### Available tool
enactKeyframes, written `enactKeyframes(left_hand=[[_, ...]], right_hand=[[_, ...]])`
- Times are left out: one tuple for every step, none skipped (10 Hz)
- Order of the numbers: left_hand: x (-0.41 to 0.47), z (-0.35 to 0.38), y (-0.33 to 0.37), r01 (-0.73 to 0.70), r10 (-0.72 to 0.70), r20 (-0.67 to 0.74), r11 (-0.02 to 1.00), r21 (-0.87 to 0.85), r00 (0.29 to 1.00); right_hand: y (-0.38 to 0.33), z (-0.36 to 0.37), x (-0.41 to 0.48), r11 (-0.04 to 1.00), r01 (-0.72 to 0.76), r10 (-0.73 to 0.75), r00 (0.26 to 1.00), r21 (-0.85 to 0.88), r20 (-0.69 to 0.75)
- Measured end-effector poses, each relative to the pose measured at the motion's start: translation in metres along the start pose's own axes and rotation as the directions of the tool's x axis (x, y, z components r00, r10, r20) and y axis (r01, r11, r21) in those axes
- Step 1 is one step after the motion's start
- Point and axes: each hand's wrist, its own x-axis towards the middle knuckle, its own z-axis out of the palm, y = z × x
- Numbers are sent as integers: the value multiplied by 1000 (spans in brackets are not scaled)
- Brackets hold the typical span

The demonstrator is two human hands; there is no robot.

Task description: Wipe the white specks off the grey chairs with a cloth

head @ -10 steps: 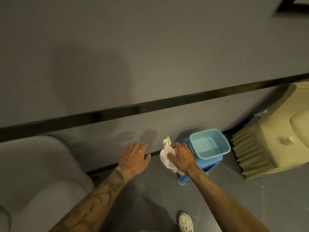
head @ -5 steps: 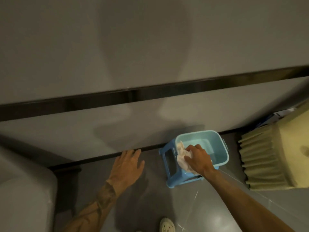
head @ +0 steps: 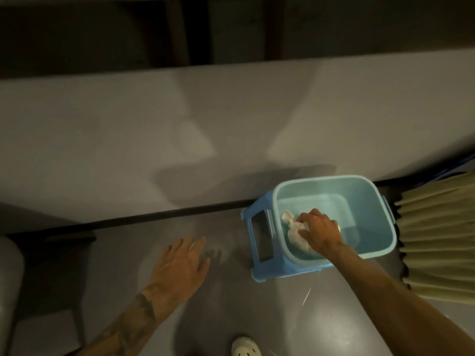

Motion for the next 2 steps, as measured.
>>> enactKeyframes(left_hand=[[8,7,0,7,-7,-1,1000,-6,1000],[6,1,4,29,-29,1,999,-33,1000]], right_hand=[[0,14,9,999,-7,6,999,38,32],[0,12,3,998,6,-7,1000,64,11]])
